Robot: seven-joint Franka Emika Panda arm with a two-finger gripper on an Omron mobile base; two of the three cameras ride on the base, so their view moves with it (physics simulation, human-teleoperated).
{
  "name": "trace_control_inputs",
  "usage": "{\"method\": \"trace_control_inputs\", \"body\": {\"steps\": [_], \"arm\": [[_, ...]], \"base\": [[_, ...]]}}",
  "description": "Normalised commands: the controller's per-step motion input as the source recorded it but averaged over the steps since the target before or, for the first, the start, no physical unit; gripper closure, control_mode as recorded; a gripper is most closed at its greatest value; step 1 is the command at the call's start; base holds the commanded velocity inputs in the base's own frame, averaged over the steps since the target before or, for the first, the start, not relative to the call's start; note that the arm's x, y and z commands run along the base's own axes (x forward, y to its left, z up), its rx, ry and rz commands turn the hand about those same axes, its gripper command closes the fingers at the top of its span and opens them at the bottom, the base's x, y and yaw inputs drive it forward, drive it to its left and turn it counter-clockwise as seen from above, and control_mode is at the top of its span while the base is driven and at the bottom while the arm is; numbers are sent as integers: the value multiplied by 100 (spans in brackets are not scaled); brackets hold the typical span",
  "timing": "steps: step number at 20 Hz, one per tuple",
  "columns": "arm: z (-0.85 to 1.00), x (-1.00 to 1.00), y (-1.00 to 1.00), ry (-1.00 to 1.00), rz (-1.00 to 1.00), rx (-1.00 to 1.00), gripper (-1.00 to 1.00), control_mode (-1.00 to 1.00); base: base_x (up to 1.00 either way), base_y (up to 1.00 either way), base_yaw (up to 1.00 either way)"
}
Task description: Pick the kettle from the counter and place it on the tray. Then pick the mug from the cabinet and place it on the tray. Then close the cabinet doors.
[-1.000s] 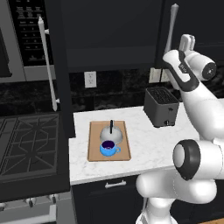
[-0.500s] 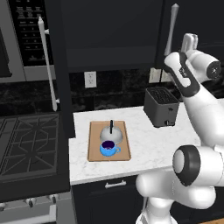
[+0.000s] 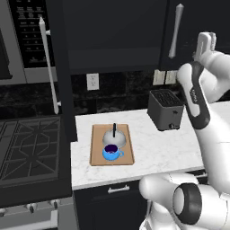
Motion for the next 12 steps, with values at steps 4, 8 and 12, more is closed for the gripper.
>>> {"method": "trace_control_inputs", "body": {"steps": [4,8,12], "arm": [[8,-100,95,19,0,-29,100,-100],[0,-100,77,2,0,-22,100,-100],[0,-100,91,0,0,-22,100,-100]], "base": [[0,0,0],[0,0,0],[0,0,0]]}}
